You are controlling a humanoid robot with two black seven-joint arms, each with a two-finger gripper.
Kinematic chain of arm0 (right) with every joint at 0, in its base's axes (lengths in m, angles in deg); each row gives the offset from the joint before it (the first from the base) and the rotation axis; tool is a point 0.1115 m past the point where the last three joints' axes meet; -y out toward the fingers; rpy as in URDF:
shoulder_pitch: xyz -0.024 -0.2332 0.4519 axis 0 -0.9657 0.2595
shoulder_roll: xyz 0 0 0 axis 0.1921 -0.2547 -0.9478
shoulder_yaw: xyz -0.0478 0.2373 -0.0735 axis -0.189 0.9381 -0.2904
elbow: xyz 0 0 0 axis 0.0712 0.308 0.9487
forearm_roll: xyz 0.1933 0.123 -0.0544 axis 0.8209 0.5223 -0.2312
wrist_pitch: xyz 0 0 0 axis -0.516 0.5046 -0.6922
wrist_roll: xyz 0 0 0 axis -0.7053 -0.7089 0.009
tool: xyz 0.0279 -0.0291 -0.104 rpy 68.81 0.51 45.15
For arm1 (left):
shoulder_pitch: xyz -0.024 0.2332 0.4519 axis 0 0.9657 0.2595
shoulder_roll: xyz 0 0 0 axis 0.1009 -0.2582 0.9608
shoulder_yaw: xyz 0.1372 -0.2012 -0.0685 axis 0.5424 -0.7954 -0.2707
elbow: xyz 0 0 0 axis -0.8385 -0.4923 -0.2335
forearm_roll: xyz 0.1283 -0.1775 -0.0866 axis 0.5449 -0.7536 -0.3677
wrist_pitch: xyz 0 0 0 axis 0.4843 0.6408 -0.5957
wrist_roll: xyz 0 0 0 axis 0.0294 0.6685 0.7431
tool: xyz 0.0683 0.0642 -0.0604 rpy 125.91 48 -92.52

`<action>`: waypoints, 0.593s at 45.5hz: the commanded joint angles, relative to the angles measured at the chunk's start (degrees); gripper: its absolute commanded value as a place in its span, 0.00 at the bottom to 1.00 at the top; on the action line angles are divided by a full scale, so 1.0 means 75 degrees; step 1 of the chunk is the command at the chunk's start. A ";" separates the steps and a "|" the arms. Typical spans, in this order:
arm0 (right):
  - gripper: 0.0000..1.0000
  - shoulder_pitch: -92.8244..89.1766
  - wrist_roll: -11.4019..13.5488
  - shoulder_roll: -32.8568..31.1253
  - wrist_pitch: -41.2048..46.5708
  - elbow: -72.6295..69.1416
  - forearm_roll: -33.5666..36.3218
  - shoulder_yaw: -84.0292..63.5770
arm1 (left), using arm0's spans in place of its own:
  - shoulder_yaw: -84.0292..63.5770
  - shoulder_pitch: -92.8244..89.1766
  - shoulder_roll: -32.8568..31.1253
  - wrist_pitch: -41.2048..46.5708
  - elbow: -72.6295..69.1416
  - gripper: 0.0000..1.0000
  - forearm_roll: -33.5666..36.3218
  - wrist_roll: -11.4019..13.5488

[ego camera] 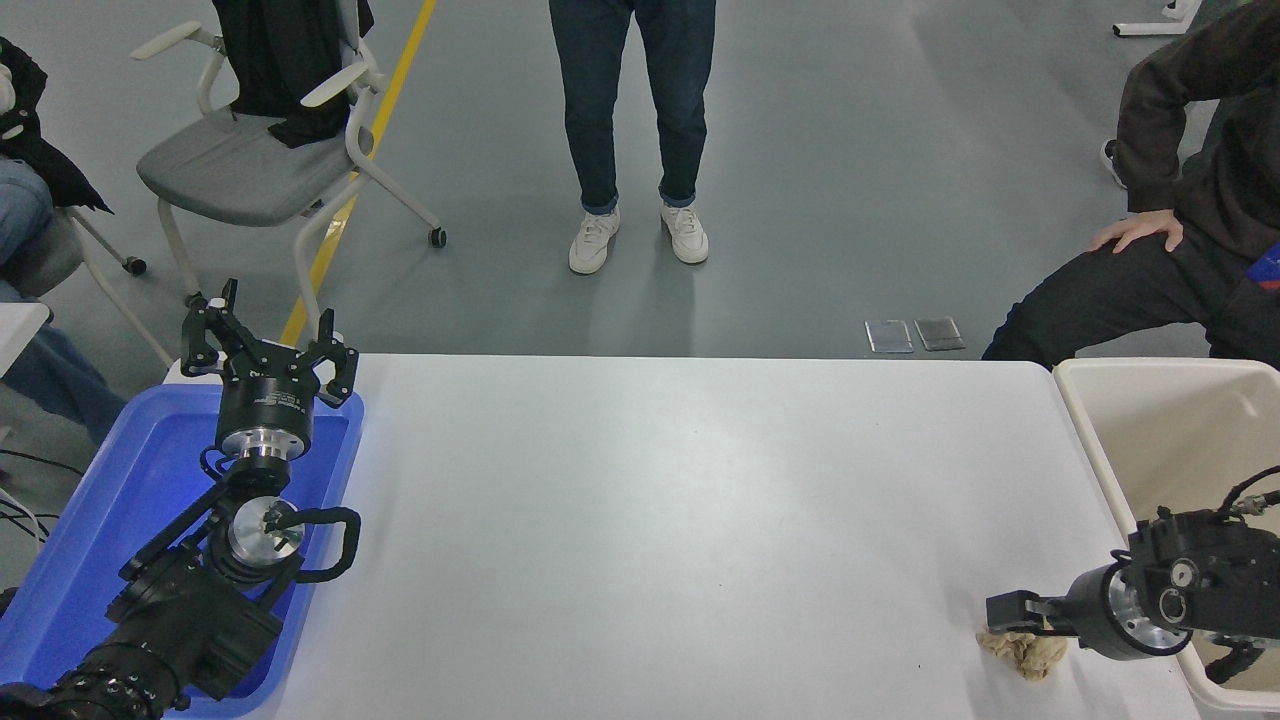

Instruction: Pick up paper ball place in dustbin

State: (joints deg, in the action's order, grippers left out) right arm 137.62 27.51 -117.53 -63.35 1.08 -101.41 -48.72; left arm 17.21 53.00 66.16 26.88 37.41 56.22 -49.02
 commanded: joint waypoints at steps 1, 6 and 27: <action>0.34 -0.0349 -0.0021 0.0205 -0.0231 0.0282 0.0001 0.0148 | 0.0000 0.0000 0.0004 0.0000 0.0004 0.99 0.0000 -0.0001; 0.04 -0.0338 -0.0033 0.0170 -0.0231 0.0282 -0.0046 0.0148 | 0.0000 0.0000 -0.0007 0.0000 0.0004 0.99 0.0000 -0.0001; 0.00 0.1956 -0.0068 -0.1470 0.0085 -0.1451 -0.0081 -0.0998 | 0.0000 -0.0011 -0.0007 0.0000 0.0004 0.99 0.0012 -0.0013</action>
State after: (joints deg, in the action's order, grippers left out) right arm 139.97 27.04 -121.10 -64.27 -0.92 -102.01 -49.32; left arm 17.21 53.00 66.16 26.88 37.45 56.28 -49.08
